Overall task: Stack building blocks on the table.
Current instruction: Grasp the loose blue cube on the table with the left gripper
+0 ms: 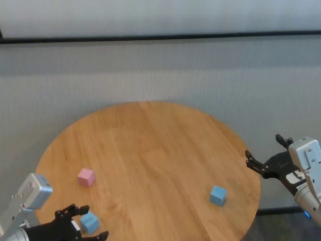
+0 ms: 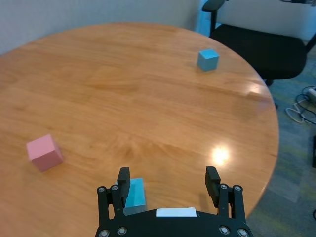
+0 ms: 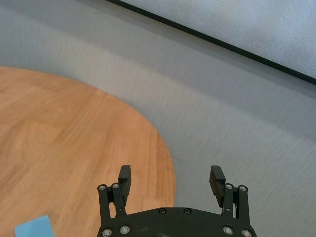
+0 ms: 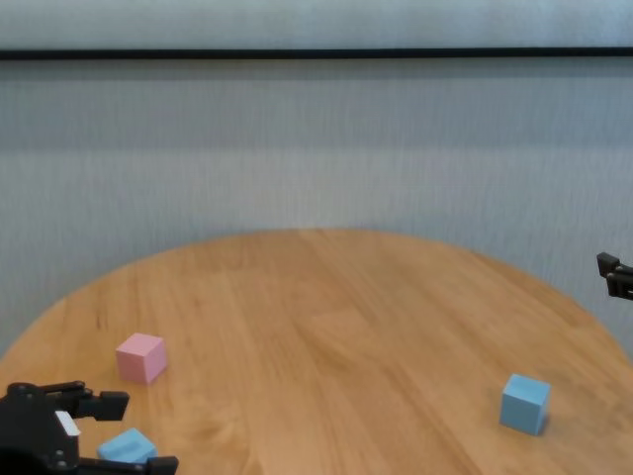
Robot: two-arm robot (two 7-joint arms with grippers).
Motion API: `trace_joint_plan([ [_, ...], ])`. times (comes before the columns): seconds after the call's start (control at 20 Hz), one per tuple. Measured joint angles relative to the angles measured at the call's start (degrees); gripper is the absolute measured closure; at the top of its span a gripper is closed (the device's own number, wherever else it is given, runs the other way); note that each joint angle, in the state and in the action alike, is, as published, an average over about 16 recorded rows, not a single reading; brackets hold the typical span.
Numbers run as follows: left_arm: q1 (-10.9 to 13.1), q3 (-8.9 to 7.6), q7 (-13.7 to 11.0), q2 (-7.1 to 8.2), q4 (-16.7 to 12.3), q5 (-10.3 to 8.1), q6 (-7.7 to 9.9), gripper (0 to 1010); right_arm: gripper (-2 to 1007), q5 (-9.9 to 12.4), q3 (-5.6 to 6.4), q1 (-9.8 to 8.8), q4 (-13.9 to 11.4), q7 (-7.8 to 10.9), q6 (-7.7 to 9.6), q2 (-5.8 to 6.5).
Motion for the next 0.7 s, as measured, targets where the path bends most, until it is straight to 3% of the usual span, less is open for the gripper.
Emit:
trace_joint_plan([
  [0.7,-0.11,-0.98,4.4,-3.54,1.66,3.99,3.12,11,4,0.0,0.0,0.0,0.0,0.0,0.0,0.0],
])
